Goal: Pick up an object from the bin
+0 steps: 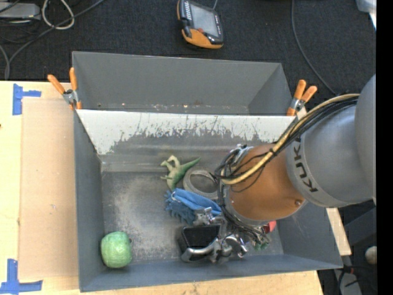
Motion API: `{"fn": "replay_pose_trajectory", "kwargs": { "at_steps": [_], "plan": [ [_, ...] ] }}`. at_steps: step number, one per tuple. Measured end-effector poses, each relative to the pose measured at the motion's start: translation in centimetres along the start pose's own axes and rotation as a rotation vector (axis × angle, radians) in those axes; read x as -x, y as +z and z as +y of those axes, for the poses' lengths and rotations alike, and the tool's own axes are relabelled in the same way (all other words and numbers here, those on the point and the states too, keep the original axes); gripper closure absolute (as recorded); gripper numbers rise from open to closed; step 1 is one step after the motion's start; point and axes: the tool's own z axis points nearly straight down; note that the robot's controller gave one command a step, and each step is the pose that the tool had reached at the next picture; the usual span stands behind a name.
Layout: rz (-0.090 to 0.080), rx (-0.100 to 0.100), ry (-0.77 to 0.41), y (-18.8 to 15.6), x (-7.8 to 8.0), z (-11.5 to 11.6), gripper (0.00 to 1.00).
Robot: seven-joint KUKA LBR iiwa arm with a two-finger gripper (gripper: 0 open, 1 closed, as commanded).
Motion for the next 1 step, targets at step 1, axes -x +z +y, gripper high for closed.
{"fn": "replay_pose_trajectory", "kwargs": {
  "at_steps": [1],
  "plan": [
    [0.011, 0.001, 0.004, -0.86, -0.03, 0.18, 1.00]
  ]
}}
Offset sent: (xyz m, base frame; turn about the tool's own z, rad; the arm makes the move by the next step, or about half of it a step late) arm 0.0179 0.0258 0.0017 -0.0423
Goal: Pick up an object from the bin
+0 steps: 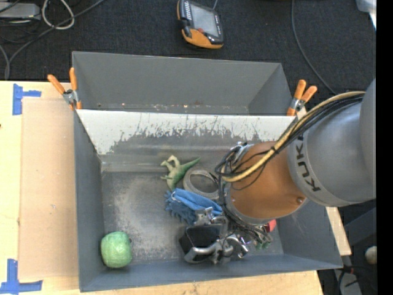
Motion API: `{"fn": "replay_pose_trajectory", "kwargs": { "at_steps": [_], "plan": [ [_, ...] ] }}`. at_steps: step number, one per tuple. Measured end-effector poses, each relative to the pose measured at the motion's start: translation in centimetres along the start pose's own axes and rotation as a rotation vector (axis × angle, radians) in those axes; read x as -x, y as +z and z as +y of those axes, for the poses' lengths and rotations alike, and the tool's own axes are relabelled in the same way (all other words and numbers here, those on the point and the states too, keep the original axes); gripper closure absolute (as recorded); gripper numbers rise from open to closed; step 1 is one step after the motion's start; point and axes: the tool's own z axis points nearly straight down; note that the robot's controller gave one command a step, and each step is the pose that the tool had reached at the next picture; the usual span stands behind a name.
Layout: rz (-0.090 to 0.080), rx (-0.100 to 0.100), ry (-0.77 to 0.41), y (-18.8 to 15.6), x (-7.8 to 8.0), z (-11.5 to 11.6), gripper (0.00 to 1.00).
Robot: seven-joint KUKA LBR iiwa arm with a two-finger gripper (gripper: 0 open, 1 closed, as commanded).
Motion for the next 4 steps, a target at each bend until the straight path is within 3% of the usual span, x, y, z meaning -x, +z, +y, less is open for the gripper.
{"fn": "replay_pose_trajectory", "kwargs": {
  "at_steps": [1, 2, 3, 4],
  "plan": [
    [-0.007, -0.001, -0.008, -3.0, 0.6, 0.4, 1.00],
    [0.001, 0.001, -0.069, -2.7, -0.5, -1.5, 1.00],
    [0.000, 0.002, 0.022, -20.8, 1.9, 0.1, 1.00],
    [0.000, 0.002, 0.023, -20.8, 1.9, 0.1, 1.00]
  ]
}}
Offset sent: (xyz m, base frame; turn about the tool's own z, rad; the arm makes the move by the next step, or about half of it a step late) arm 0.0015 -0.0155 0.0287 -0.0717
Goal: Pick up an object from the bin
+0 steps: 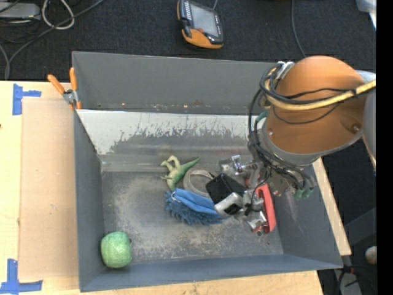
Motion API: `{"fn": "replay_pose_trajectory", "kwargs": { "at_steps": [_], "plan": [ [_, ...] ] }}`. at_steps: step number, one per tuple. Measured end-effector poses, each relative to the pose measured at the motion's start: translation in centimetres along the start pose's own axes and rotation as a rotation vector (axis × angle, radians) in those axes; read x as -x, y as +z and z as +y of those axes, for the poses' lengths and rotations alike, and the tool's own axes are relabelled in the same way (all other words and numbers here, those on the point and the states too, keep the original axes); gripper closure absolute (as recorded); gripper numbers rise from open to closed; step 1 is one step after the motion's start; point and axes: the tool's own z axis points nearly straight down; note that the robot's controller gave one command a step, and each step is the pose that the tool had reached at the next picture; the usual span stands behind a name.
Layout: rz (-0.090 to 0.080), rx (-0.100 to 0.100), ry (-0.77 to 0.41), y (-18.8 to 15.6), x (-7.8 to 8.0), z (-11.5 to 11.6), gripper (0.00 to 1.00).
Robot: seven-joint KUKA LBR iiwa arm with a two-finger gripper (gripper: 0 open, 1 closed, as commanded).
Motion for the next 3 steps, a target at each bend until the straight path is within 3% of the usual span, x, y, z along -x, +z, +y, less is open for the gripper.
{"fn": "replay_pose_trajectory", "kwargs": {
  "at_steps": [1, 2, 3],
  "plan": [
    [0.007, 0.001, 0.201, 2.3, 2.8, 1.9, 1.00],
    [0.008, 0.001, -0.020, 1.4, 1.4, 2.7, 1.00],
    [-0.002, -0.001, 0.036, 3.4, 1.7, 3.1, 1.00]
  ]
}}
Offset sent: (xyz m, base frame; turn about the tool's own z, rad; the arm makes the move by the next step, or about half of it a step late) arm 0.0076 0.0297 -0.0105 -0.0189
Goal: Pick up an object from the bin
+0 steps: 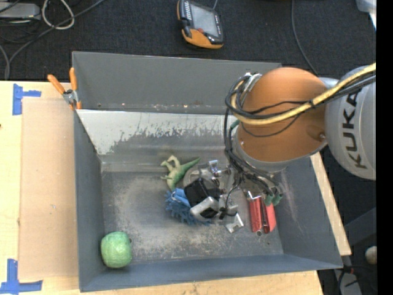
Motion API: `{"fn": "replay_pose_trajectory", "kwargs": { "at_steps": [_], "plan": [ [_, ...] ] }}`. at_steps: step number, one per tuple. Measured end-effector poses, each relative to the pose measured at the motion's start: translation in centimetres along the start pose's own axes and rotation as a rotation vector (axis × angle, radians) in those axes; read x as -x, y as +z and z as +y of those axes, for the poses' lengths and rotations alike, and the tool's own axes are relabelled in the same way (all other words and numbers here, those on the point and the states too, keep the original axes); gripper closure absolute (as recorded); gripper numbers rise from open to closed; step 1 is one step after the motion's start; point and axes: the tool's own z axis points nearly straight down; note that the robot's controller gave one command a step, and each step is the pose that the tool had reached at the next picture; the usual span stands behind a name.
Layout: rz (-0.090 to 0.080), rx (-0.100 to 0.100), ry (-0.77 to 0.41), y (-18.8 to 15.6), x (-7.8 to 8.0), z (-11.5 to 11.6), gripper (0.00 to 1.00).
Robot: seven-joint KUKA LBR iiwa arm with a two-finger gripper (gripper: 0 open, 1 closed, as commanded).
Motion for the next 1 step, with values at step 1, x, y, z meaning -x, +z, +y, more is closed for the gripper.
{"fn": "replay_pose_trajectory", "kwargs": {
  "at_steps": [1],
  "plan": [
    [0.007, 0.002, -0.219, 3.49, 3.58, -3.52, 1.00]
  ]
}}
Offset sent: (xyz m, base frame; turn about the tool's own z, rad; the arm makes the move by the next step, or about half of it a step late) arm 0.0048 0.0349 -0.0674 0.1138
